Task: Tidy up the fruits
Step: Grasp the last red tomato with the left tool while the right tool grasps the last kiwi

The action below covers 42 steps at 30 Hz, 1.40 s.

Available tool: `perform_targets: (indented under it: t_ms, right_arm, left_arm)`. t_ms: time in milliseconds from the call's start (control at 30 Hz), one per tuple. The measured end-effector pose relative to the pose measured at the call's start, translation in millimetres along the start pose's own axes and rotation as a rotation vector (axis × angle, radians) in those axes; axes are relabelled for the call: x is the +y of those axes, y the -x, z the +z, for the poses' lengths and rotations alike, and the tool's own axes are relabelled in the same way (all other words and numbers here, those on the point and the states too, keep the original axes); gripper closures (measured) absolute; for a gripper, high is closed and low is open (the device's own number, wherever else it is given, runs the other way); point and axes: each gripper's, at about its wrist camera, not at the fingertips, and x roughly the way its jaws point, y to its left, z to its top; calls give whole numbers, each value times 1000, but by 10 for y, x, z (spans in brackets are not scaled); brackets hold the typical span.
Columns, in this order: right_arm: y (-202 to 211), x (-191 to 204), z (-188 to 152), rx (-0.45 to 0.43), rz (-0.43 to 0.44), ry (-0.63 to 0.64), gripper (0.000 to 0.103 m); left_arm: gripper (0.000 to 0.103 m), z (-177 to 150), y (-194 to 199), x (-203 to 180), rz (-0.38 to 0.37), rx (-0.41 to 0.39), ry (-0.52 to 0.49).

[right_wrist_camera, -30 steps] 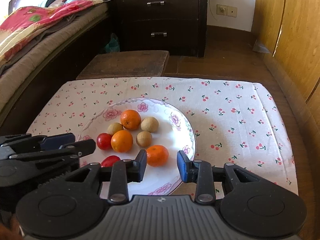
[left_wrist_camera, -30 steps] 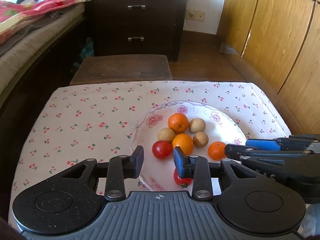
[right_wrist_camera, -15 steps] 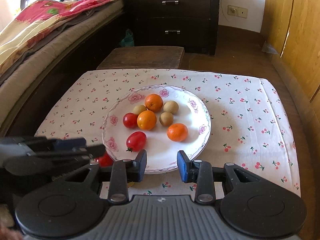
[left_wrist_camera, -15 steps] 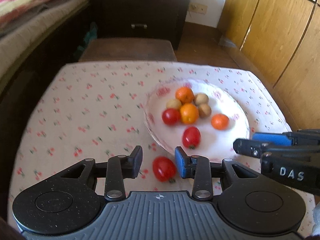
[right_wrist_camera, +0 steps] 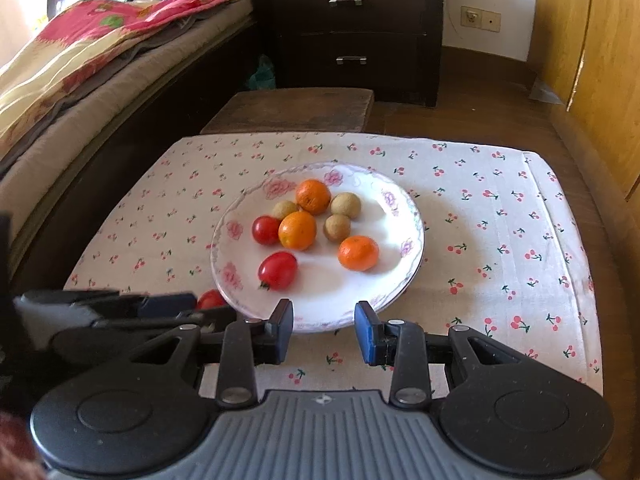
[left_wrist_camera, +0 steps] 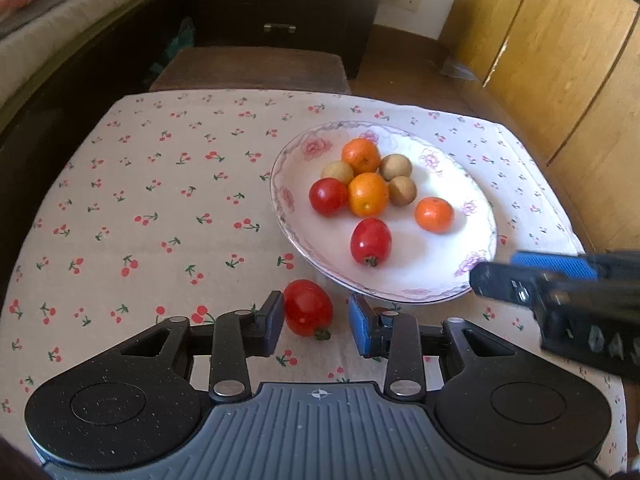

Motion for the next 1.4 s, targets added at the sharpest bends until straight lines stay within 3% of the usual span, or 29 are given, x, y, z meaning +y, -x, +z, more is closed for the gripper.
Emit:
perform_targets:
  t_ms: [267,700,1067,1200,1400]
  right_arm:
    - [-61,-12,-35,26,7,-2,68]
    - [-298,224,-101,102,89,-20,68]
    - [-639,317,-64,137,102,-9,68]
    - [-623,369,-66,135,85,25,74]
    - [-441,326,-156,131,60,51,74]
  left_arm:
    - [63,-13,-143,48,1,5,52]
    - [67,-217,179,300,-14,14,29]
    - [67,-299,221,388,-46,22,40]
    - [65,-325,190,362,-24,25,16]
    - [66,-368,207,274,-27,27,-30]
